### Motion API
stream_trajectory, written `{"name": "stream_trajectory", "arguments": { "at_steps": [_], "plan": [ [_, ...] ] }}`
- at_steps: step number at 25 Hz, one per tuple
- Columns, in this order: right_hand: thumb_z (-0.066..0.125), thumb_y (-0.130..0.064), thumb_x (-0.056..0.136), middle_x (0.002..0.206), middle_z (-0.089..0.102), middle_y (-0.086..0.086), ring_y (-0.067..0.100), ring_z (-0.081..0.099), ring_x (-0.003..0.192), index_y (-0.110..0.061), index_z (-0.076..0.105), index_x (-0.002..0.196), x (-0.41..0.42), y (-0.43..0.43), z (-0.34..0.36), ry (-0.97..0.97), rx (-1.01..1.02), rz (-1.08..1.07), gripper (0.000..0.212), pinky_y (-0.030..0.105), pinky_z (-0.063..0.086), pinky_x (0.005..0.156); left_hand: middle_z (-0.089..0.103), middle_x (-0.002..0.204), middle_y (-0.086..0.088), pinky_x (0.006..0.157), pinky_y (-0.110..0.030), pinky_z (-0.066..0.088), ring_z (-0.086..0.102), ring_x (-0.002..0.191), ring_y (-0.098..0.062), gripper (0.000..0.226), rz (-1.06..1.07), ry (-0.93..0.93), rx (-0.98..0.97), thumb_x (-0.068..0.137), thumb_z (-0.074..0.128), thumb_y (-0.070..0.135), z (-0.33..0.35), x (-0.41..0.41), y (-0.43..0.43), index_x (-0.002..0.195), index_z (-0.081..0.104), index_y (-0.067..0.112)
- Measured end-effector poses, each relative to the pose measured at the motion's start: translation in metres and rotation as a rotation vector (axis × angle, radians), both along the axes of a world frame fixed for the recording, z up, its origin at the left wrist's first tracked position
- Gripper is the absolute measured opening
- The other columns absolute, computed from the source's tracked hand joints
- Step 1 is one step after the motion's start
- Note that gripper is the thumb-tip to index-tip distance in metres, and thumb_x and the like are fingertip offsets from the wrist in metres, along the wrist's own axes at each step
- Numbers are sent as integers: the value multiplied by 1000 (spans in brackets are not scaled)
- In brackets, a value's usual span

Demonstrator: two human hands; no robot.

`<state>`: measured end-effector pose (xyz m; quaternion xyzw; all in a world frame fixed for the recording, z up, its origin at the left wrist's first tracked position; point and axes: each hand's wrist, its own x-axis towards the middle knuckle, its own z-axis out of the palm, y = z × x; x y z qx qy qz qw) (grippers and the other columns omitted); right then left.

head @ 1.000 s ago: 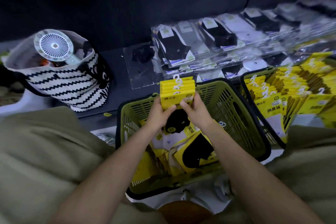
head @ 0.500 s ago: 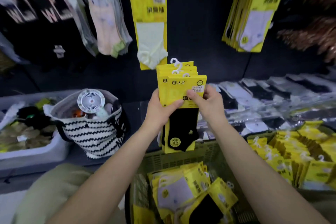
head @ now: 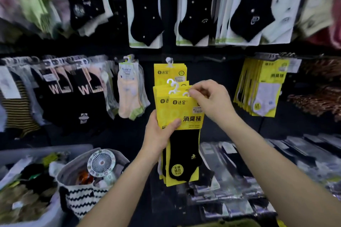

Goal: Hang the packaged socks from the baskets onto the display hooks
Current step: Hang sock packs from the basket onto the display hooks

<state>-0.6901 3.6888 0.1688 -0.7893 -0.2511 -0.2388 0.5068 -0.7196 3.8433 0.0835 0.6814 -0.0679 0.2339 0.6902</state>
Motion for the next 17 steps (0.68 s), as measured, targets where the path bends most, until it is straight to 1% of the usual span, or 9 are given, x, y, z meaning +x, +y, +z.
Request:
{"name": "stream_trajectory", "arguments": {
  "at_steps": [2,4,7,9,12,14,16,17],
  "plan": [
    [67,-22,84,88,58,-12,3,54,78,-37,61,70,6,7,11,19,-101,21,21,22,43,73,69,104,6,71,-16,53,67,90,-4,40,11,-2,-11,78,74,19,2,3,8,112,54,24],
    [65,-23,85,90,55,-12,4,52,77,-33,62,73,11,14,18,5,-223,64,17,23,42,73,69,102,5,69,-15,53,67,88,-3,38,28,-20,-9,78,72,15,5,7,18,111,54,21],
    [62,-25,88,87,48,-15,1,48,74,-30,59,74,18,24,24,-37,-330,78,14,15,37,66,69,100,7,67,-13,52,68,85,-2,35,31,-37,-21,80,70,10,8,10,25,106,54,26],
    [59,-24,89,86,48,-15,1,48,73,-27,58,77,22,28,26,-58,-354,70,13,9,37,63,69,104,2,71,-17,54,68,90,-6,35,28,-33,-22,81,68,11,8,11,26,112,54,21],
    [48,-20,95,85,49,-13,2,48,63,-20,53,85,29,31,22,-59,-309,12,11,4,38,55,67,113,-7,84,-29,55,65,101,-17,34,15,-44,-5,90,57,19,9,12,25,122,52,9],
    [43,-19,97,79,49,-11,-1,49,54,-18,49,87,33,32,19,-34,-248,-2,11,4,36,48,66,115,-9,89,-35,52,64,105,-21,33,9,-67,-4,94,46,23,8,12,23,123,52,7],
    [40,-19,98,74,47,-14,1,47,54,-17,48,88,40,31,21,-10,-183,-36,12,3,35,46,66,113,-6,90,-34,51,63,105,-18,27,60,-87,4,97,43,22,8,12,24,119,55,12],
    [40,-19,98,75,47,-15,1,45,57,-17,49,89,45,31,25,5,-143,-67,13,3,34,45,67,111,-1,89,-32,50,63,104,-14,23,92,-102,3,97,43,22,9,12,26,115,57,20]
  ]
}}
